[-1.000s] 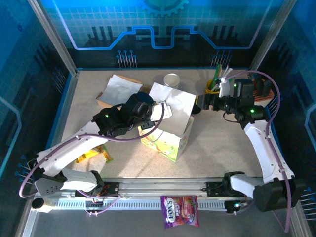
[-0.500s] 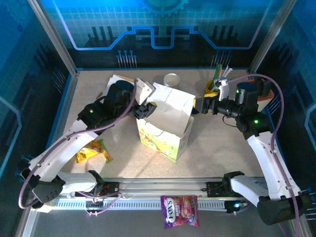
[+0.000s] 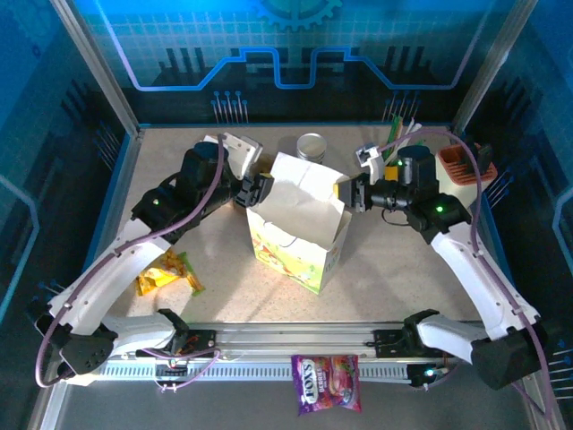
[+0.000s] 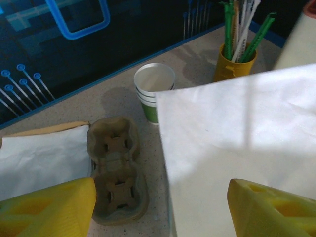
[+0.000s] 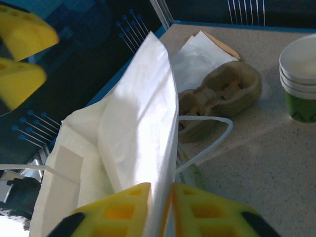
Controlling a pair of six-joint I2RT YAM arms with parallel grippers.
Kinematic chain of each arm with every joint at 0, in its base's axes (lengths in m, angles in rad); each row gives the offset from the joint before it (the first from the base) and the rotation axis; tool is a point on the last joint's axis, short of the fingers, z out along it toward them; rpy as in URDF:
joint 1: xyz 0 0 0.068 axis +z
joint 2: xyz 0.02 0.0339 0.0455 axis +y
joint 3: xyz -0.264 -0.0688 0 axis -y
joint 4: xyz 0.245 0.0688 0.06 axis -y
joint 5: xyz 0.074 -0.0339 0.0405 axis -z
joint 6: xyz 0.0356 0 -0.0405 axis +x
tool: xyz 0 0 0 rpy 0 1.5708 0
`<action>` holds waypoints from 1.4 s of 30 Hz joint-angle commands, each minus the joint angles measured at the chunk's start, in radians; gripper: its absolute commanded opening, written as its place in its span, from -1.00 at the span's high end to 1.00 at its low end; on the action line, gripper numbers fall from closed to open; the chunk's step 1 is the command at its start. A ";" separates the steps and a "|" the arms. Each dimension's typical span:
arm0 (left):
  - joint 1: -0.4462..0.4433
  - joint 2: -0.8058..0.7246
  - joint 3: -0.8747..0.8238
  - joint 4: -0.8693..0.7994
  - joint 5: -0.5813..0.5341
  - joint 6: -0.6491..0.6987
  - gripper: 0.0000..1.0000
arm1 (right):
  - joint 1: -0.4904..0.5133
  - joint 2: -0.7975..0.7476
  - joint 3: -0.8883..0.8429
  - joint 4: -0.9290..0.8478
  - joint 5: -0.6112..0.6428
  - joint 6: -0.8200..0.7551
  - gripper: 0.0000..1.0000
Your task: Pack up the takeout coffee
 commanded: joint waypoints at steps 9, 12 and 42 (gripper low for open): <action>0.100 -0.067 -0.076 0.110 0.015 -0.108 -0.43 | 0.120 -0.050 0.040 -0.090 -0.039 -0.169 1.00; 0.110 -0.067 -0.081 0.106 0.020 -0.111 -0.43 | 0.152 -0.026 0.043 -0.149 -0.058 -0.239 1.00; 0.134 -0.076 -0.133 0.126 0.044 -0.124 -0.44 | 0.365 0.166 0.161 -0.210 0.147 -0.398 0.58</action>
